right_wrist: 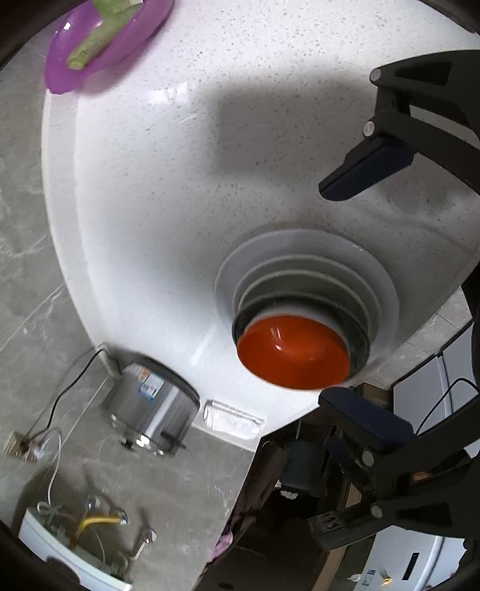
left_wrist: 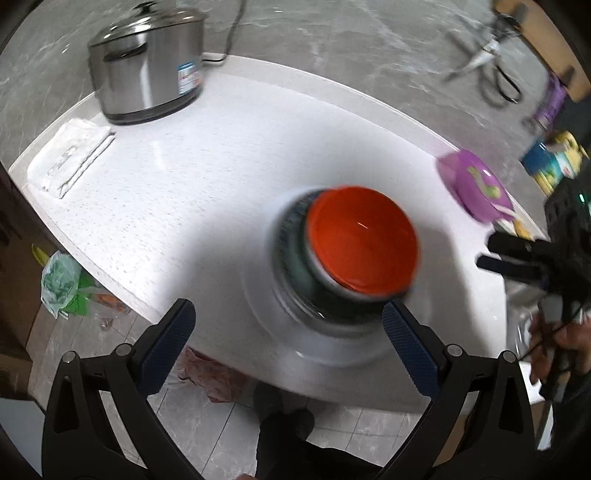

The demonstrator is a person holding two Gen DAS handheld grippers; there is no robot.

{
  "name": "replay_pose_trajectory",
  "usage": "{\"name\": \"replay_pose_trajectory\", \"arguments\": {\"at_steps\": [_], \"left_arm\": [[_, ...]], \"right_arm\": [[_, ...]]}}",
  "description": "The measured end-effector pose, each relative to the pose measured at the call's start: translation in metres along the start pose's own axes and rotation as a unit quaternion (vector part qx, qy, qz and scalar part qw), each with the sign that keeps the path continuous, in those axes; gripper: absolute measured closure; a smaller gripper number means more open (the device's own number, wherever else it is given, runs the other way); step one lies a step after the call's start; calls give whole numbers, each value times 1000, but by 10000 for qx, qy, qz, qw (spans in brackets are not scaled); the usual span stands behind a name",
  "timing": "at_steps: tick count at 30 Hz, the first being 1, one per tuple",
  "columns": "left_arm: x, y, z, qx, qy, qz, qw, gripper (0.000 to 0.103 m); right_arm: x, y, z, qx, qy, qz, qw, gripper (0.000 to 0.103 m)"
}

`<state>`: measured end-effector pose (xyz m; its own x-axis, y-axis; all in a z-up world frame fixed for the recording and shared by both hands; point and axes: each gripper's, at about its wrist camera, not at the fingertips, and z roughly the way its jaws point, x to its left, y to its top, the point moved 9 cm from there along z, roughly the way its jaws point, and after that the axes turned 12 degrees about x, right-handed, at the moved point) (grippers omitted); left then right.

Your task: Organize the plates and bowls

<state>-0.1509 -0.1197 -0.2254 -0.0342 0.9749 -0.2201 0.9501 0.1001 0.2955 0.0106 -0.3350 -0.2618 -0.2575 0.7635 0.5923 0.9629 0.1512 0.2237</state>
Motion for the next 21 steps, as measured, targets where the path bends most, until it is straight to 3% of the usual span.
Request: {"name": "replay_pose_trajectory", "arguments": {"at_steps": [4,8,10,16,19,21], "left_arm": [[-22,-18,-21,-167,192,51,9997,0],[-35,-25,-49,-505,958,-96,9941,0],[-37,-29,-56,-536,1161,-190,9916,0],[-27,-24,-53,-415,811,-96,9958,0],[-14,-19,-48,-237,380,-134,9989,0],[-2,-15,-37,115,102,-206,9997,0]], "right_arm": [[19,-13,-10,-102,11,-214,9997,0],[39,-22,-20,-308,2,-351,9989,0],[46,-28,-27,-401,-13,-417,9983,0],[72,-31,-42,-832,-42,-378,9958,0],[85,-33,-46,-1016,-60,-309,9943,0],[97,-36,-47,-1150,-131,-324,9928,0]]}}
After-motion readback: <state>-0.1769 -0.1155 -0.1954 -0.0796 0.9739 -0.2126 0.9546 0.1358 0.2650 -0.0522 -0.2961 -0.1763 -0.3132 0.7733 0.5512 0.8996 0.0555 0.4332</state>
